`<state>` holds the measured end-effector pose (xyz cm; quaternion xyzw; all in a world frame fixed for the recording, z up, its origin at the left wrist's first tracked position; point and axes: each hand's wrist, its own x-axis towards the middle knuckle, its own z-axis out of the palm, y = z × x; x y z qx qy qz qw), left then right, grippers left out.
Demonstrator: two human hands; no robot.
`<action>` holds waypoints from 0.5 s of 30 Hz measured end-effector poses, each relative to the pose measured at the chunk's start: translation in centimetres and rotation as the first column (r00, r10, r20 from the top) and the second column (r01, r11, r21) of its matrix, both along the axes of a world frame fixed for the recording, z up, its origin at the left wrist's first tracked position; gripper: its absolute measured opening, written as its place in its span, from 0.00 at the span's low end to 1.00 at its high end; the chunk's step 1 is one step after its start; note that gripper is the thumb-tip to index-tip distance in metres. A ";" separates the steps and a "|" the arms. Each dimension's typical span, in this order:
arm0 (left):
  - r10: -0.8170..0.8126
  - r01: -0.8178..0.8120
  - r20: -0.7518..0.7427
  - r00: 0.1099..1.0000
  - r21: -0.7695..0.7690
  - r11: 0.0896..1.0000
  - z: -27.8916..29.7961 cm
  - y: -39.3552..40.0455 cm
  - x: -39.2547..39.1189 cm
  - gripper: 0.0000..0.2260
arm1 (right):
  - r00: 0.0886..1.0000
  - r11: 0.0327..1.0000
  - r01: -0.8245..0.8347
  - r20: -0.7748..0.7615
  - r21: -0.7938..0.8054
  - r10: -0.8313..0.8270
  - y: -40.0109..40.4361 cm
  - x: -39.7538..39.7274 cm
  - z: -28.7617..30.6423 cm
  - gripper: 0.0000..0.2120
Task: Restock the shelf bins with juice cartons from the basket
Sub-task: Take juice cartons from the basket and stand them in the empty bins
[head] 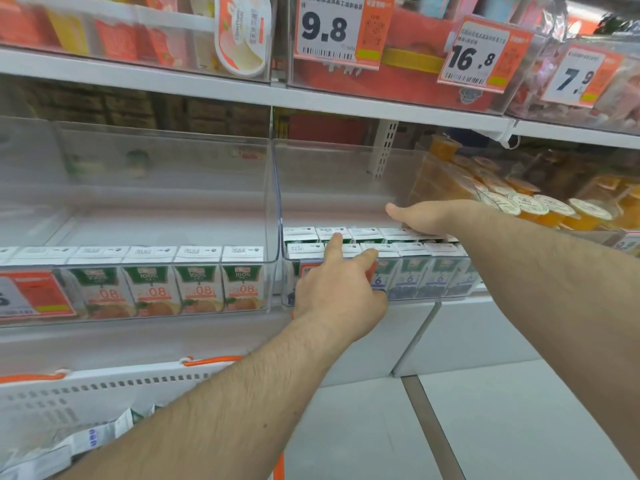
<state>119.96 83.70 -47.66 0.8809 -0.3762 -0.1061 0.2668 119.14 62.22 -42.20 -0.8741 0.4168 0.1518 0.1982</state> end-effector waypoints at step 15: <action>-0.040 0.038 -0.028 0.999 -0.043 0.998 0.0 -0.1 0.8 0.28 | 0.993 0.985 -0.112 -0.014 0.130 0.114 3.6 3.7 -0.9 0.42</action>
